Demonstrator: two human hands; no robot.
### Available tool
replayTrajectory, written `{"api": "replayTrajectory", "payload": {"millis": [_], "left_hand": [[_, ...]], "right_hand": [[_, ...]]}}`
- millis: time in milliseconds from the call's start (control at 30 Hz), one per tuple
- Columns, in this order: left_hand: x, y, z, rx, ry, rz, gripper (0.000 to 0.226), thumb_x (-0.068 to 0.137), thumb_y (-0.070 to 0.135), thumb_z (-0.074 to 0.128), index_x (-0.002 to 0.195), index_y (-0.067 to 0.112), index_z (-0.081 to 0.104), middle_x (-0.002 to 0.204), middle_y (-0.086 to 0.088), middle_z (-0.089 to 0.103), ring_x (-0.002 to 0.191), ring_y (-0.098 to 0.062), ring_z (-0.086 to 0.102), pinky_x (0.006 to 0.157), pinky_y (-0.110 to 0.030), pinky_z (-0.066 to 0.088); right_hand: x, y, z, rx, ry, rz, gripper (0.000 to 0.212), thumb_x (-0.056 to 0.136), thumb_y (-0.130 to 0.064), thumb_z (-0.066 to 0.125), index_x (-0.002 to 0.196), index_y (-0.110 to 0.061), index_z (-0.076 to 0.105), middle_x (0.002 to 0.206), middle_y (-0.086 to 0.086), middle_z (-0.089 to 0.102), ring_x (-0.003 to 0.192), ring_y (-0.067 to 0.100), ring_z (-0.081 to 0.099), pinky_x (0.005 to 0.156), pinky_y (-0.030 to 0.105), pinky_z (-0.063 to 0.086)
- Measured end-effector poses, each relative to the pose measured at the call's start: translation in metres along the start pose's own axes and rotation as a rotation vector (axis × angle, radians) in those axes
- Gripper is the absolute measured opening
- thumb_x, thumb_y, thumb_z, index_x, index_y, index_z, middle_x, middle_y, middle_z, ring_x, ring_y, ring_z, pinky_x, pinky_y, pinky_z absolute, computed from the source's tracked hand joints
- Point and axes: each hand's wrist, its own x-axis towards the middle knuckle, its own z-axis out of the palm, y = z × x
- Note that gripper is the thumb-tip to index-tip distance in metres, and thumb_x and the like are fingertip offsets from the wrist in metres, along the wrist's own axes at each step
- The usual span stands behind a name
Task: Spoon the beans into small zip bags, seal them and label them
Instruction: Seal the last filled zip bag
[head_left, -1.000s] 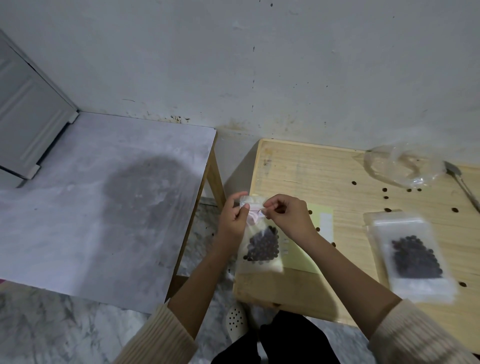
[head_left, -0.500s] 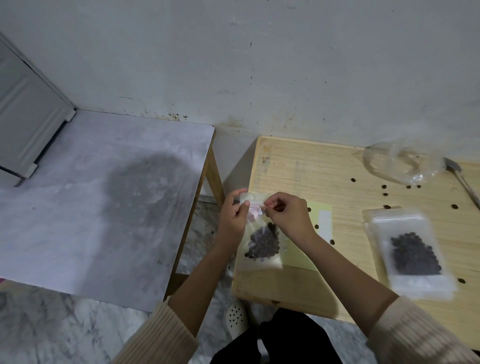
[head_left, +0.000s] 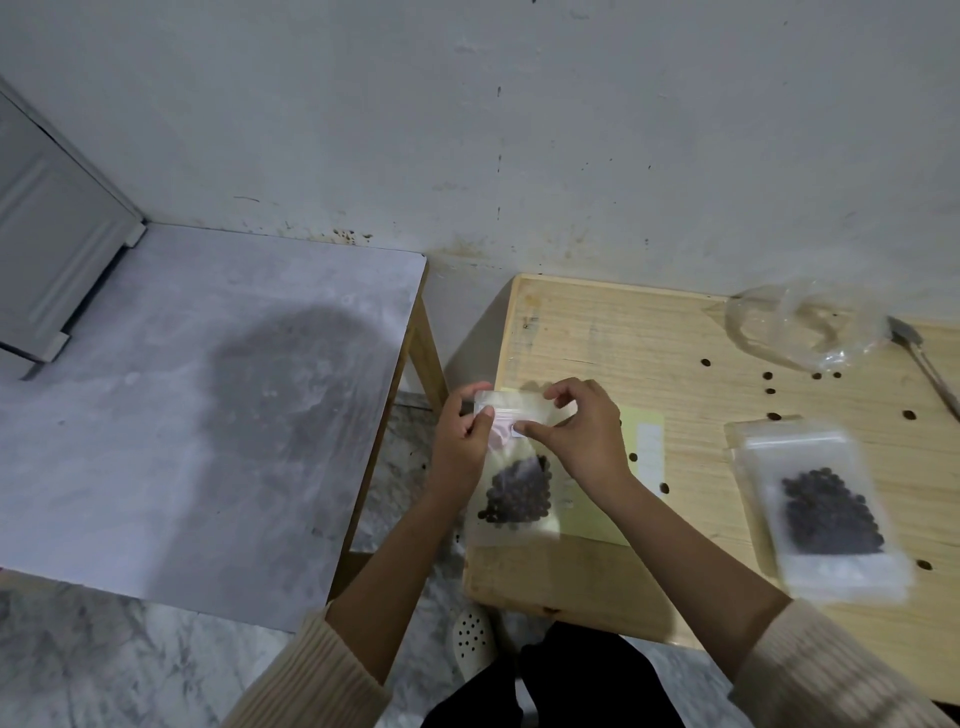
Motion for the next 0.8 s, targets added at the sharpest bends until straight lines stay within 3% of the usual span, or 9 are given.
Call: {"api": "replayTrajectory", "payload": {"millis": [100, 167, 233, 333, 500, 667, 800], "left_hand": [[0.002, 0.004, -0.001, -0.018, 0.018, 0.019, 0.023, 0.095, 0.001, 0.047, 0.112, 0.015, 0.052, 0.097, 0.005, 0.063, 0.078, 0.000, 0.065, 0.064, -0.013, 0.050], [0.006, 0.009, 0.001, -0.039, 0.019, 0.044, 0.022, 0.095, 0.002, 0.047, 0.113, 0.014, 0.052, 0.100, 0.003, 0.062, 0.082, -0.003, 0.065, 0.066, -0.015, 0.052], [0.010, 0.017, 0.005, -0.070, -0.012, 0.057, 0.022, 0.096, 0.005, 0.048, 0.116, 0.013, 0.051, 0.096, 0.007, 0.063, 0.079, -0.002, 0.066, 0.067, -0.021, 0.055], [0.018, 0.029, 0.011, -0.116, -0.070, 0.027, 0.032, 0.090, 0.008, 0.059, 0.119, 0.015, 0.049, 0.089, 0.005, 0.068, 0.075, -0.011, 0.069, 0.069, -0.030, 0.057], [0.037, 0.033, 0.026, -0.014, -0.065, 0.043, 0.046, 0.077, 0.013, 0.075, 0.115, 0.024, 0.050, 0.113, 0.000, 0.060, 0.097, -0.010, 0.064, 0.084, -0.033, 0.055], [0.064, 0.044, 0.048, -0.007, -0.057, 0.041, 0.042, 0.080, 0.004, 0.071, 0.109, 0.024, 0.049, 0.110, -0.011, 0.063, 0.089, -0.019, 0.067, 0.078, -0.030, 0.056], [0.095, 0.058, 0.069, 0.030, -0.040, 0.069, 0.038, 0.081, 0.003, 0.069, 0.108, 0.018, 0.048, 0.101, 0.000, 0.060, 0.083, -0.010, 0.064, 0.075, -0.025, 0.055]], "right_hand": [[0.000, -0.002, -0.009, 0.062, 0.011, 0.097, 0.063, 0.054, -0.034, 0.089, 0.105, -0.020, 0.054, 0.102, -0.003, 0.051, 0.086, 0.012, 0.054, 0.066, 0.013, 0.042], [0.002, -0.004, -0.015, 0.209, -0.032, 0.187, 0.062, 0.057, -0.031, 0.088, 0.106, -0.019, 0.052, 0.099, 0.000, 0.060, 0.085, 0.015, 0.060, 0.069, 0.020, 0.049], [0.004, -0.008, -0.022, 0.352, -0.080, 0.237, 0.053, 0.062, -0.025, 0.086, 0.103, -0.015, 0.055, 0.086, 0.005, 0.066, 0.072, 0.014, 0.065, 0.065, 0.024, 0.053], [0.011, -0.013, -0.031, 0.384, -0.056, 0.210, 0.039, 0.067, -0.017, 0.083, 0.096, -0.012, 0.057, 0.066, 0.003, 0.063, 0.052, 0.008, 0.061, 0.052, 0.012, 0.047], [0.027, -0.015, -0.045, 0.416, -0.039, 0.161, 0.029, 0.073, -0.006, 0.076, 0.095, -0.013, 0.059, 0.076, 0.011, 0.068, 0.053, 0.007, 0.064, 0.056, 0.014, 0.048], [0.049, -0.008, -0.060, 0.385, -0.010, 0.154, 0.022, 0.084, -0.005, 0.064, 0.100, -0.019, 0.058, 0.071, 0.008, 0.067, 0.053, 0.009, 0.064, 0.050, 0.013, 0.044], [0.072, 0.005, -0.078, 0.451, -0.035, 0.124, 0.036, 0.090, -0.006, 0.055, 0.121, -0.023, 0.046, 0.076, 0.005, 0.062, 0.065, 0.014, 0.064, 0.066, 0.016, 0.050]]}}
